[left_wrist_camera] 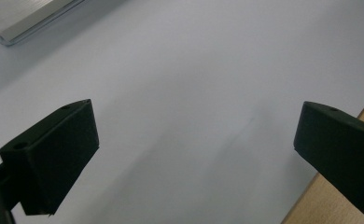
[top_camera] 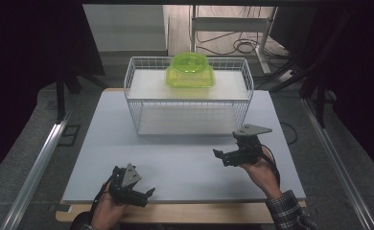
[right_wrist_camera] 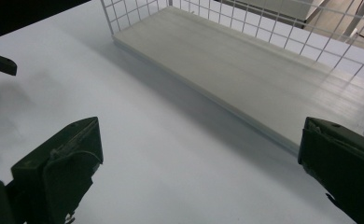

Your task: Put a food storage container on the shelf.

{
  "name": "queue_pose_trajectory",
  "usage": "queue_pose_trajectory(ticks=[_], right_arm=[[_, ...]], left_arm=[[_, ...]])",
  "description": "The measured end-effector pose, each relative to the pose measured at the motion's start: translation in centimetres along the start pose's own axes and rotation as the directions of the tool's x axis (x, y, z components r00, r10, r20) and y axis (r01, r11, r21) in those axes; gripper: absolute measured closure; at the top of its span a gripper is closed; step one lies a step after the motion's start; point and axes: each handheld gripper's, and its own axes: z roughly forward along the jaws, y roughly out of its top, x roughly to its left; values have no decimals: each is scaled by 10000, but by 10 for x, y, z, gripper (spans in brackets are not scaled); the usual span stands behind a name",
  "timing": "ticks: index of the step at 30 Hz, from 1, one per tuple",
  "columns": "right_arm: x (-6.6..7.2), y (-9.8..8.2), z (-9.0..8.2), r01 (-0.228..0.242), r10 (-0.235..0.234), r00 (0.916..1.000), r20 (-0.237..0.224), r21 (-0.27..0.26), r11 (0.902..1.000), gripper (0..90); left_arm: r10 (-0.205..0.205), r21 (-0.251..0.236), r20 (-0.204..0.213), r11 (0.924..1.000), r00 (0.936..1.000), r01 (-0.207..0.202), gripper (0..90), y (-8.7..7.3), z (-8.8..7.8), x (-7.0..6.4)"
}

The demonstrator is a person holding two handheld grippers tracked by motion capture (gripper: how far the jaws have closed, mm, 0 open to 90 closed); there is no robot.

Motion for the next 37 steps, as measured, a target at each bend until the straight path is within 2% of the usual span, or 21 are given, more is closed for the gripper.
queue_pose_trajectory(ticks=[10, 16, 26, 31, 32, 37], right_arm=[[-1, -32, 1, -275, 274, 9996, 26, 171, 9995, 1], [-1, -45, 2, -408, 407, 9992, 59, 255, 9988, 1], [0, -69, 5, -471, 458, 9988, 188, 792, 9957, 2], [1, -76, 8, -524, 505, 9985, 199, 1061, 9930, 2], [1, -78, 10, -476, 450, 9987, 241, 1237, 9912, 2], [1, -81, 13, -337, 292, 9990, 330, 1472, 9885, 2]], left_arm=[[22, 62, -4, 10000, 10000, -22, 0, 0, 0, 0], [38, 95, -21, 9999, 10000, -38, 0, 0, 0, -1], [180, 250, -99, 9995, 9998, -177, 0, -1, 2, -2], [231, 321, -125, 9992, 9997, -227, 0, -1, 3, -1], [216, 321, -124, 9993, 9997, -212, 0, -1, 3, -1], [196, 388, -139, 9991, 9997, -191, 0, -1, 4, -1]])
